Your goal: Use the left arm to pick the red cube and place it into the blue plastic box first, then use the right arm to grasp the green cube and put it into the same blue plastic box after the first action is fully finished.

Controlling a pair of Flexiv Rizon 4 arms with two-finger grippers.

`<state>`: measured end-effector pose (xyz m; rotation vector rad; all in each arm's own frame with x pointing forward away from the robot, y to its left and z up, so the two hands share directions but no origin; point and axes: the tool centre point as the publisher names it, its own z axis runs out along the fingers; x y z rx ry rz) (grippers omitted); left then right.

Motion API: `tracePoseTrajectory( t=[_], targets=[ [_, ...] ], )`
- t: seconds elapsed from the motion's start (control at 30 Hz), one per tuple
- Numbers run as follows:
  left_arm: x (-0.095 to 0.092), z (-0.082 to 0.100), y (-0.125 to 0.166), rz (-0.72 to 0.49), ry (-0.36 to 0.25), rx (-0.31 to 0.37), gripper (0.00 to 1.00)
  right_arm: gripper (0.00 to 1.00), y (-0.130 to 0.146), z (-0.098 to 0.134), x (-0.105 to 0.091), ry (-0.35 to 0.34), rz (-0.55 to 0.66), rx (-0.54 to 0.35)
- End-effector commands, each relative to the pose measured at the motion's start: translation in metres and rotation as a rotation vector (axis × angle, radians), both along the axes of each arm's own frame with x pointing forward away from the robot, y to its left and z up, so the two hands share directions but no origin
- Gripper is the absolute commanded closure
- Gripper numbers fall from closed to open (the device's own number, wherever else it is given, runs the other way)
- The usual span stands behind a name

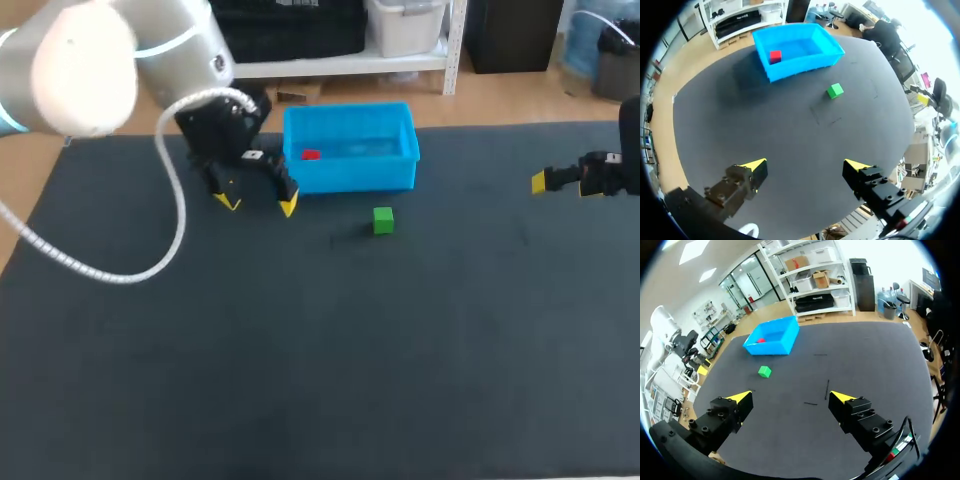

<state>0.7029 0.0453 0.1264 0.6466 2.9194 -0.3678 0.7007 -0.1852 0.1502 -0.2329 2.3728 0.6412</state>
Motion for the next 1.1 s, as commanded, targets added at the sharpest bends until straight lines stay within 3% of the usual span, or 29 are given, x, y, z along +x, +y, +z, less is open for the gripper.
tracePoseTrajectory(
  t=[0.03, 0.1, 0.5, 0.57, 1.1],
  targets=[
    [-0.019, 0.002, 0.019, 0.124, -0.489, -0.252, 0.0, 0.0, 0.0, 0.0, 0.0, 0.0, 0.0, -0.001],
    [-0.018, 0.001, 0.024, 0.118, -0.502, -0.247, 0.0, 0.0, 0.0, 0.0, 0.0, 0.0, 0.0, -0.001],
    [0.012, -0.002, 0.039, 0.09, -0.435, -0.316, 0.0, 0.0, 0.0, 0.0, 0.0, 0.0, 0.0, -0.001],
    [0.017, -0.002, 0.04, 0.085, -0.431, -0.303, 0.0, 0.0, 0.0, 0.0, 0.0, 0.0, 0.0, -0.001],
    [0.026, -0.005, 0.052, 0.009, -0.375, -0.296, 0.0, 0.0, 0.0, 0.0, 0.0, 0.0, 0.0, -0.001]
  ],
)
